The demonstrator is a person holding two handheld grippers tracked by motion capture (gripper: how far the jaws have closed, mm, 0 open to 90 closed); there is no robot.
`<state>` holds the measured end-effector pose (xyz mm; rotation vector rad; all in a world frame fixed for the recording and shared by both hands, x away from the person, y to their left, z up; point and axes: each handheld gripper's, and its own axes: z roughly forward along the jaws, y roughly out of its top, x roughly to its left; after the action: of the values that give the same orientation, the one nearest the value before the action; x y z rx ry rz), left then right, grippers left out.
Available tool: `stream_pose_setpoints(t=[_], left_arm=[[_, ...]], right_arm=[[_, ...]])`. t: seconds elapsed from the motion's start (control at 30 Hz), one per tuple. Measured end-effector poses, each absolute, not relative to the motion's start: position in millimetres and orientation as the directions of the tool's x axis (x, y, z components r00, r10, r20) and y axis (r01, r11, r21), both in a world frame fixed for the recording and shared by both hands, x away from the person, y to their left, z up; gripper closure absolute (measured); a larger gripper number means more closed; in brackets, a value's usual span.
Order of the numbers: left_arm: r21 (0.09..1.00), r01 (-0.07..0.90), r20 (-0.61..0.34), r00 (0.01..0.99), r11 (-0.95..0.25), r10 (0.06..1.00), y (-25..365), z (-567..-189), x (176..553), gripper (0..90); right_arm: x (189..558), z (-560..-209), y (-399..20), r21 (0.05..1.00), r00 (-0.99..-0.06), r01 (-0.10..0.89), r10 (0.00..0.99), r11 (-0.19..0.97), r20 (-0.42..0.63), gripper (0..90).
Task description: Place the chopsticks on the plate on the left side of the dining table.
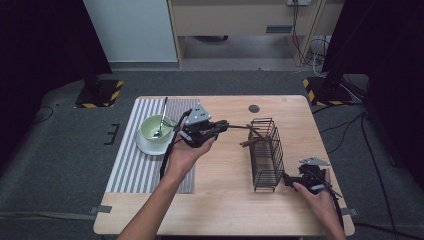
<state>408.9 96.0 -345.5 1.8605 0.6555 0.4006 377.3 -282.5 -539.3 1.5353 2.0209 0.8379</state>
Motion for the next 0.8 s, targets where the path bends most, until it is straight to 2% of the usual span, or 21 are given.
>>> stream_pose_setpoints(t=[0.43,0.8], left_arm=[[0.942,0.260,-0.078,0.787,-0.214,0.612,111,-343,409,83.4],[0.950,0.243,-0.073,0.783,-0.195,0.618,122,-338,405,83.4]], right_arm=[[377,-539,-282,0.708,-0.268,0.680,0.963,0.190,-0.001,0.4],[377,-539,-282,0.708,-0.268,0.680,0.964,0.190,-0.001,0.4]])
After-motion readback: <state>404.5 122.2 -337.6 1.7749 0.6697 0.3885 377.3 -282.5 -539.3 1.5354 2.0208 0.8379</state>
